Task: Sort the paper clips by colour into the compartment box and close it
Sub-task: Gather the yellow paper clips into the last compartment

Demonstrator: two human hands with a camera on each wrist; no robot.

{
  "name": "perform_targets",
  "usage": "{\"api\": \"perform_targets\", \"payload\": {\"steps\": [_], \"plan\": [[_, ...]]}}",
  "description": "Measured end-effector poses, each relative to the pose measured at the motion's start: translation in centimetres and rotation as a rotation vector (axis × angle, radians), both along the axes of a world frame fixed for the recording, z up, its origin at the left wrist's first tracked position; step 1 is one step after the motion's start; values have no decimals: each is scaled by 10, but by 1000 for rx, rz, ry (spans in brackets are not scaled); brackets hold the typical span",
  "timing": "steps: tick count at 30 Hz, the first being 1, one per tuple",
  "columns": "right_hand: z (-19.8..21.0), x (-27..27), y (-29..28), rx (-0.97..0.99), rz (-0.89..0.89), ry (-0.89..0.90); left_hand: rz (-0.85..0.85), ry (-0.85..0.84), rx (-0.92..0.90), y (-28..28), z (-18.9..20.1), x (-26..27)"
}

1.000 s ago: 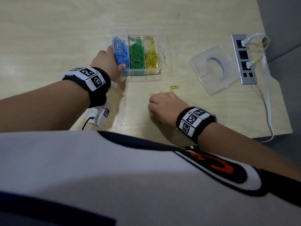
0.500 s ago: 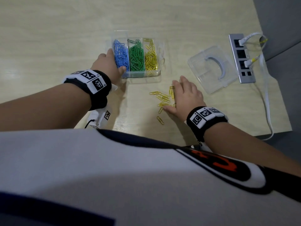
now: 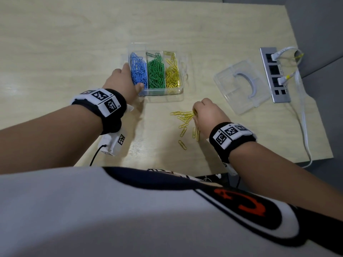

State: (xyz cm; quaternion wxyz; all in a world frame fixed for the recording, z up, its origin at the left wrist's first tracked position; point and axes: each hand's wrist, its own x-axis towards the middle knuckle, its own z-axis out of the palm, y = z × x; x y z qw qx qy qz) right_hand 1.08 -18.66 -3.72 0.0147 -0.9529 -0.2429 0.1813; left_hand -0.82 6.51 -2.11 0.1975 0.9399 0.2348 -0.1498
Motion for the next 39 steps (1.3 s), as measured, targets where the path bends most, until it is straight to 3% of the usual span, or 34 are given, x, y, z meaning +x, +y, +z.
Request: {"api": "perform_targets", "payload": {"steps": [16, 22, 27, 31, 35, 39], "plan": [[9, 23, 4, -49, -72, -4, -60, -15, -45, -19, 0, -9], [33, 35, 8, 239, -266, -107, -65, -25, -41, -23, -1, -7], [52, 38, 34, 470, -270, -115, -76, -23, -32, -24, -2, -7], [50, 38, 28, 337, -388, -65, -82, -16, -30, -23, -3, -5], [36, 28, 7, -42, -469, 175, -92, -9, -30, -21, -4, -2], [27, 10, 11, -58, -361, 232, -87, -7, -23, -21, -2, -1]]}}
